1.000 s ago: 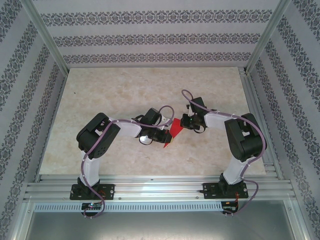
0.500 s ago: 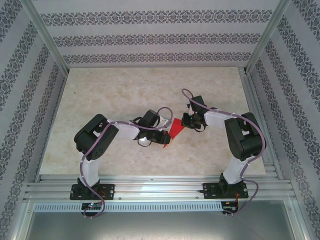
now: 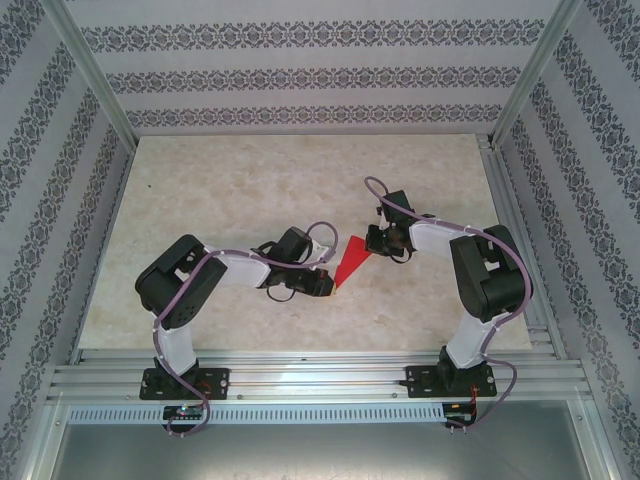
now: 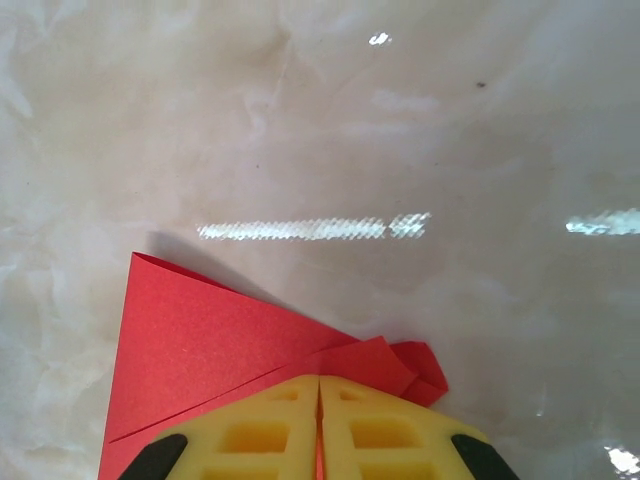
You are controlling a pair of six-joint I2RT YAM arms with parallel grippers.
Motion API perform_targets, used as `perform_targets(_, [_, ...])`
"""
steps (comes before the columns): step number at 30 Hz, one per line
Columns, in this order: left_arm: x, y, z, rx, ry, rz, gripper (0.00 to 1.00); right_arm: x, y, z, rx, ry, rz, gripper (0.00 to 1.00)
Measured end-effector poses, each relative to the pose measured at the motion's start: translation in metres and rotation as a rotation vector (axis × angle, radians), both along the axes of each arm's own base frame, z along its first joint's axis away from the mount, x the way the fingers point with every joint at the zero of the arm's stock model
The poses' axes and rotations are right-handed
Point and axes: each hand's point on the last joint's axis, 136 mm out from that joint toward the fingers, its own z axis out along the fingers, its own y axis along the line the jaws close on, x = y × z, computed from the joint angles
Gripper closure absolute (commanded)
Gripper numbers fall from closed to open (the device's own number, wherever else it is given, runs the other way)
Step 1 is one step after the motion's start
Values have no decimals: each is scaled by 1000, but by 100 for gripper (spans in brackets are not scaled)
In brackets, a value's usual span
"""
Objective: Fold a paper plane with a square sheet of paper (fold left side to right side)
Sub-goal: Fold the wing for the fifth time at the center of the table.
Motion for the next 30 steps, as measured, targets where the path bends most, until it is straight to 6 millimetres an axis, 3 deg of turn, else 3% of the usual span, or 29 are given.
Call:
perform_targets(6, [-16,8,-1,11,10,-11,100,11,-17,0,-49,-33,-50,91])
perform_targets(12, [-34,22,1,58,61,-15,100,13,-18,1,-56,-41,-51,91])
perform_targets(14, [-42,28,1,88,93,-18,92,13,-17,1,-50,-43,-47,90])
perform_targets(16, [-44,30,5,111,115,-16,90,13,-15,1,-39,-46,-40,90])
perform_targets(19, [-36,25,23,102,97,-9,89,11,-5,2,-7,-48,-16,90])
perform_targets(25, [-12,7,69,11,12,-2,91,-3,31,3,66,-39,76,90])
perform_targets(30, [-3,-10,77,-28,17,-29,91,-10,48,5,101,-27,105,90])
